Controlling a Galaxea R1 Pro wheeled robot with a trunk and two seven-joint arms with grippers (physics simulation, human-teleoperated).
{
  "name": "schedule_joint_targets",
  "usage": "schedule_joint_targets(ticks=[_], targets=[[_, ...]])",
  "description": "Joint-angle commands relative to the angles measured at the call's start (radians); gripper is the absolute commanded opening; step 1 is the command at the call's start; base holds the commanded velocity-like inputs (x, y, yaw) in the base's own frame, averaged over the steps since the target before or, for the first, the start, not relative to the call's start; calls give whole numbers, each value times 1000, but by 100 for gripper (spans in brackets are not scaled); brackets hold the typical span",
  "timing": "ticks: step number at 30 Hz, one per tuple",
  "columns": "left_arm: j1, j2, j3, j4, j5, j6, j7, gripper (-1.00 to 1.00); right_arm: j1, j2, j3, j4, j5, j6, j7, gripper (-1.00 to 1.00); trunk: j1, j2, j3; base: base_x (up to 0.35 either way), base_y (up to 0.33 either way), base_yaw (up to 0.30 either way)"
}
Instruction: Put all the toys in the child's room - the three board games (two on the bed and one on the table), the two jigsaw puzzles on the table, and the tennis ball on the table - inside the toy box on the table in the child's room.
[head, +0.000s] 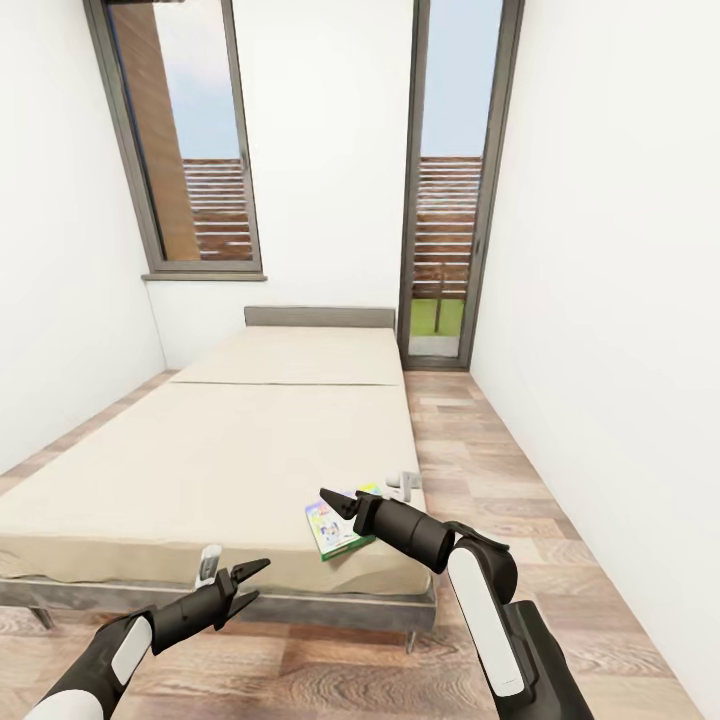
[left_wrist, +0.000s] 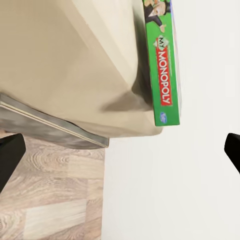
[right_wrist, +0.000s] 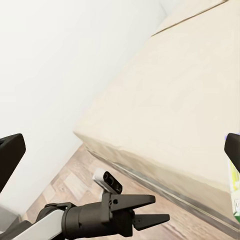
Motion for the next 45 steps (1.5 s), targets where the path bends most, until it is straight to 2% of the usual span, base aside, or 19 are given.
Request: schedule_joint_targets(ticks=[1,38,45], targets=[[-1,0,2,0,3,6,-1,100,-1,1,-1,0,0,5,3,100,0,0,-1,40,17,0],[-1,-6,0,0,1,5,0,100,-1,1,-1,0,0,4,4,100,0,0,-1,5,-60,0],[-1,-6,0,0,1,5,0,100,-1,1,0,1,1,4,3,100,0,0,-1,72,-164,0]])
